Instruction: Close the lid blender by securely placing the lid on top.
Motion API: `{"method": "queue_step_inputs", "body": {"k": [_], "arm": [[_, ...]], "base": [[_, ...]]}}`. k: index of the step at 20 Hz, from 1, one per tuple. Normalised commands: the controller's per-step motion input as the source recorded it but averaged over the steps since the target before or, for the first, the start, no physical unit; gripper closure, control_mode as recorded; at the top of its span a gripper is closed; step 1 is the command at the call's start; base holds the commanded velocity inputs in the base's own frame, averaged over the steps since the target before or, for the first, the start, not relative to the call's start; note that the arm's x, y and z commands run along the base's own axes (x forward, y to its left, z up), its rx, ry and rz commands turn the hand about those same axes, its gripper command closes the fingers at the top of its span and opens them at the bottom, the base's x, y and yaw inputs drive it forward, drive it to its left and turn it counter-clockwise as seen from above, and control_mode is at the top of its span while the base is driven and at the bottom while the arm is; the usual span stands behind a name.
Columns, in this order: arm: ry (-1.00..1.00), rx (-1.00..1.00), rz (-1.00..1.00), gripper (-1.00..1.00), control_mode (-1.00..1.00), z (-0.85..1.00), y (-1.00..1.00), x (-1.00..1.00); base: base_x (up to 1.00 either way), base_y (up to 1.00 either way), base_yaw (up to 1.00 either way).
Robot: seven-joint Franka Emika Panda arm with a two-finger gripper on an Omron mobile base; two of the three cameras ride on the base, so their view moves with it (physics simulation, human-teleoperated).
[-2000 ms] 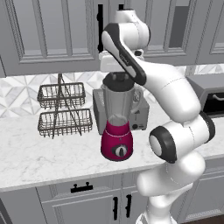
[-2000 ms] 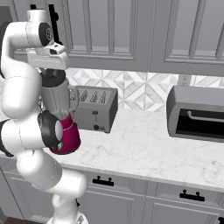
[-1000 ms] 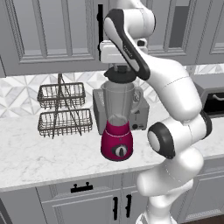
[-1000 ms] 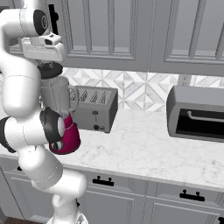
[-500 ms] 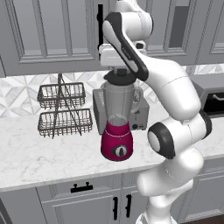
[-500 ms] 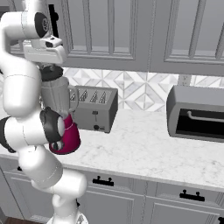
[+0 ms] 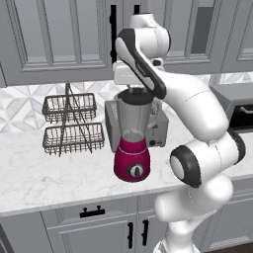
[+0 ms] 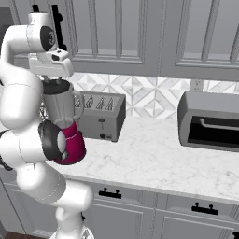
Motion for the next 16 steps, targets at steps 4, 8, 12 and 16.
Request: {"method": "queue_step_inputs", "body": {"k": [4, 8, 12, 16], "arm": [[-0.04, 0.0, 0.0, 1.0, -1.0, -0.04, 0.0, 0.01], [-0.06, 0.0, 0.0, 1.0, -1.0, 0.0, 0.0, 0.1], [-0.08, 0.0, 0.0, 1.0, -1.0, 0.0, 0.0, 0.13], [-0.09, 0.0, 0.0, 1.0, -1.0, 0.0, 0.0, 0.1]], "base": [[0.0, 0.0, 0.0], [0.0, 0.0, 0.0], [0.0, 0.0, 0.0], [0.0, 0.0, 0.0]]}}
